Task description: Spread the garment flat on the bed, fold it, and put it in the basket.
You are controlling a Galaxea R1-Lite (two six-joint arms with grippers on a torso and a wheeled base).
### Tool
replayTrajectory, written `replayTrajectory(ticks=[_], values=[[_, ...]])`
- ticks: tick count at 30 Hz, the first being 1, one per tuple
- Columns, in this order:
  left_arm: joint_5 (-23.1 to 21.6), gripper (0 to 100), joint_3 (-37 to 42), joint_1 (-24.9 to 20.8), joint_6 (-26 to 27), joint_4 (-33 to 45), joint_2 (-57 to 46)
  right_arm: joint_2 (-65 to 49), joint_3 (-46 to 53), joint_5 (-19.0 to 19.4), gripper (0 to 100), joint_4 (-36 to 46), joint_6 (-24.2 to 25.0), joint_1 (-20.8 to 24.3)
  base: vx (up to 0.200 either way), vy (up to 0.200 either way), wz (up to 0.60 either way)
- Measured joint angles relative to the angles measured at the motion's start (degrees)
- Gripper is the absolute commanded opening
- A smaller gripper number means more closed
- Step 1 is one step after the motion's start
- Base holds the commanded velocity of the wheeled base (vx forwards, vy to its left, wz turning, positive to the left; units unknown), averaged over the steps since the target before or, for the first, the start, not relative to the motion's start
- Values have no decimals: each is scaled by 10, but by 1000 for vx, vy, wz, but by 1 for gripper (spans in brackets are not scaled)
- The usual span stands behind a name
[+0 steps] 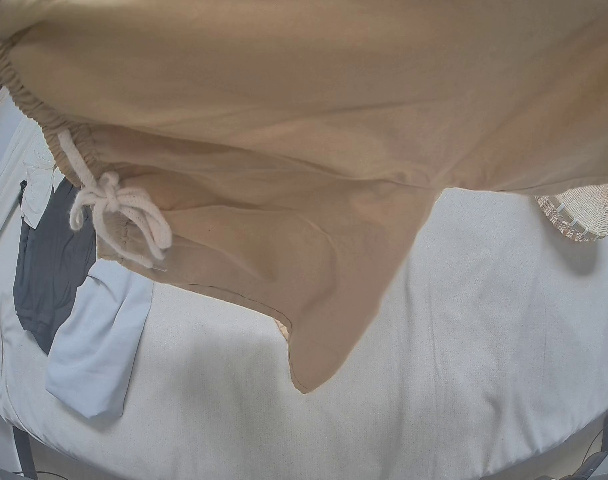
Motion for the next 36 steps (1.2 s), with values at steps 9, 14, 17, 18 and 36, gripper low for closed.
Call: replayTrajectory(ticks=[9,14,17,18,36], values=[[1,0,-15,0,-18,15,-9,-7,-138,18,0,126,-1,-2,0,0,0],[4,0,4,1,-21,34,-17,-16,-114,18,0,127,-3,-5,0,0,0],[5,0,27,3,-22,57,-27,-25,-49,18,0,118,-5,-10,0,0,0],[6,0,33,3,-22,64,-30,-27,-31,18,0,114,-5,-12,0,0,0],[8,0,108,73,-16,179,-73,-18,307,22,0,-86,-6,-69,0,0,0]])
